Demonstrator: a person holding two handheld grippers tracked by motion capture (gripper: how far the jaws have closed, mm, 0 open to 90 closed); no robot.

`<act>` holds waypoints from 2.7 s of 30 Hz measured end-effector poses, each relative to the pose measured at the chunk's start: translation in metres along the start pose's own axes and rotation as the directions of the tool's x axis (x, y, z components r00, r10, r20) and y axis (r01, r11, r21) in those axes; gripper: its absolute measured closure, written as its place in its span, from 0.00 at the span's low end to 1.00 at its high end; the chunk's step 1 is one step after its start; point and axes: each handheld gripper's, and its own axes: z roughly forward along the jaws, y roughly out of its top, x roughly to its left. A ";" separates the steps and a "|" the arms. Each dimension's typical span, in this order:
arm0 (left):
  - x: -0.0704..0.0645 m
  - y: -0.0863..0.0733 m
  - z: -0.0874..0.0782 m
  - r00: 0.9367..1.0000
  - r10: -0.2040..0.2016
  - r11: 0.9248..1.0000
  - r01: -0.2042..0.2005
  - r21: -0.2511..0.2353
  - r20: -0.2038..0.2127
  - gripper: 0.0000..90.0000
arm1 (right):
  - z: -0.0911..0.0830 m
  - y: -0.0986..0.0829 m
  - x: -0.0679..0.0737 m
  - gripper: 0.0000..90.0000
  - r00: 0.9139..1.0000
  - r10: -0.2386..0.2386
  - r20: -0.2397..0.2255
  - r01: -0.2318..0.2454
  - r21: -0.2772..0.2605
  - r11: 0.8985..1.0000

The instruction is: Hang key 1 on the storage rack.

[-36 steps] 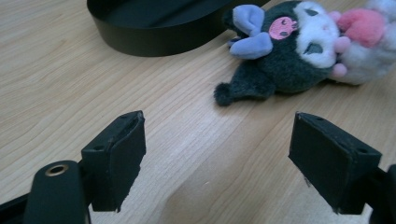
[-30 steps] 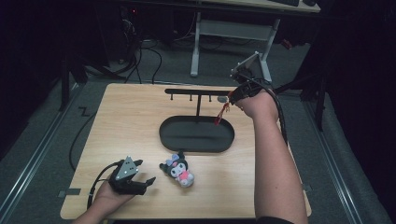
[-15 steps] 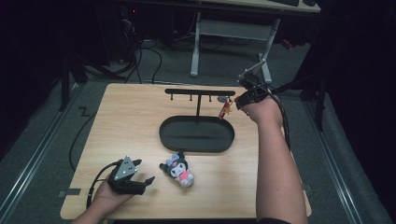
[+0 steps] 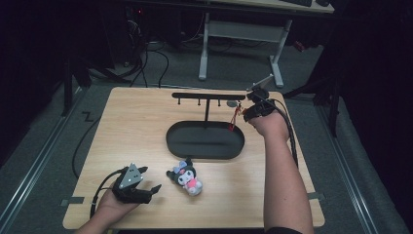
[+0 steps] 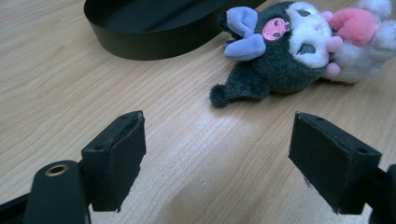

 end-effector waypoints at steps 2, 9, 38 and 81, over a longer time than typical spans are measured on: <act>0.000 0.000 0.000 1.000 0.000 1.000 0.000 0.001 0.000 0.21 | 0.006 -0.001 0.000 0.73 1.000 0.008 -0.004 -0.008 0.010 1.000; 0.001 0.001 0.000 1.000 -0.010 1.000 0.010 0.007 0.010 0.23 | 0.014 -0.017 -0.003 0.66 0.999 0.020 -0.029 -0.021 -0.027 0.999; -0.003 0.002 0.007 0.990 -0.140 0.990 0.139 -0.017 -0.034 0.56 | 0.034 -0.268 -0.002 0.52 0.998 -0.034 -0.051 0.000 -0.568 0.823; -0.125 0.095 0.114 0.989 0.049 0.999 -0.048 -0.004 0.140 1.00 | 0.044 -0.271 0.003 0.54 0.992 -0.031 -0.122 -0.041 -0.545 0.837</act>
